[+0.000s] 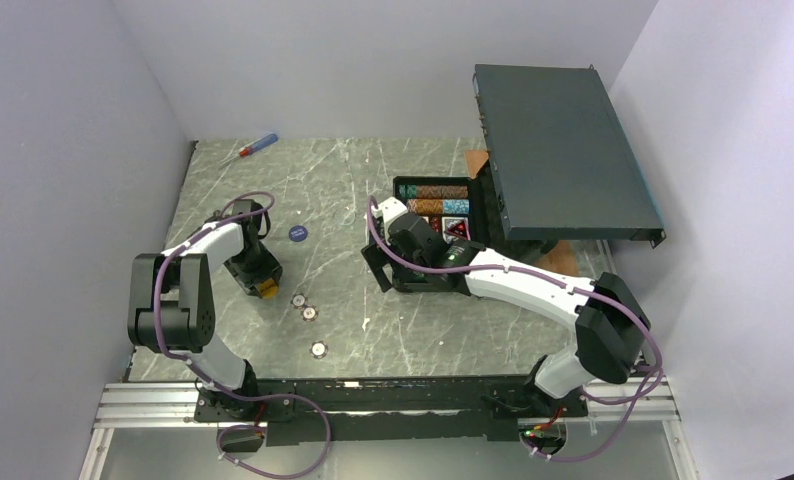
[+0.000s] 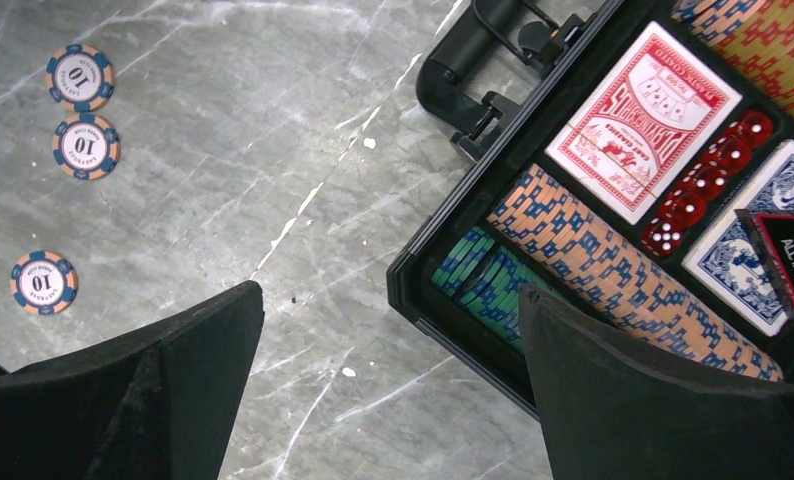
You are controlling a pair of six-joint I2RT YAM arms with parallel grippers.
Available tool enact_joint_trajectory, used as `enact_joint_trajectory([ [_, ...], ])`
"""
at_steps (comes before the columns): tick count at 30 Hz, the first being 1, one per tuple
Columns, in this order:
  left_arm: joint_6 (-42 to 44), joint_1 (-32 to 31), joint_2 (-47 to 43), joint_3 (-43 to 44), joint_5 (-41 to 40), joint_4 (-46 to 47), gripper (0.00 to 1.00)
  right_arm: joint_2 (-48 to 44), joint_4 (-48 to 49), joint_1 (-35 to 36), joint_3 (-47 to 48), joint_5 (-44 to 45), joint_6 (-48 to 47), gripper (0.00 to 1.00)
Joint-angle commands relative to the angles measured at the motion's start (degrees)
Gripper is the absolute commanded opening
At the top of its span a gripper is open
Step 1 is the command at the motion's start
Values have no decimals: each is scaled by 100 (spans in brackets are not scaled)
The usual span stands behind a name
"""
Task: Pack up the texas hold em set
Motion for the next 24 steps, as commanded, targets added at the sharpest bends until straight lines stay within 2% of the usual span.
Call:
enact_joint_trajectory([
  [1, 127, 21, 136, -75, -124, 144, 51, -493, 319, -9, -51, 288, -1, 100],
  [16, 282, -45, -331, 70, -282, -29, 46, -683, 450, -166, -170, 247, 23, 100],
  [24, 598, -832, -716, 529, -534, -139, 46, -1078, 605, -195, -390, 425, 51, 100],
])
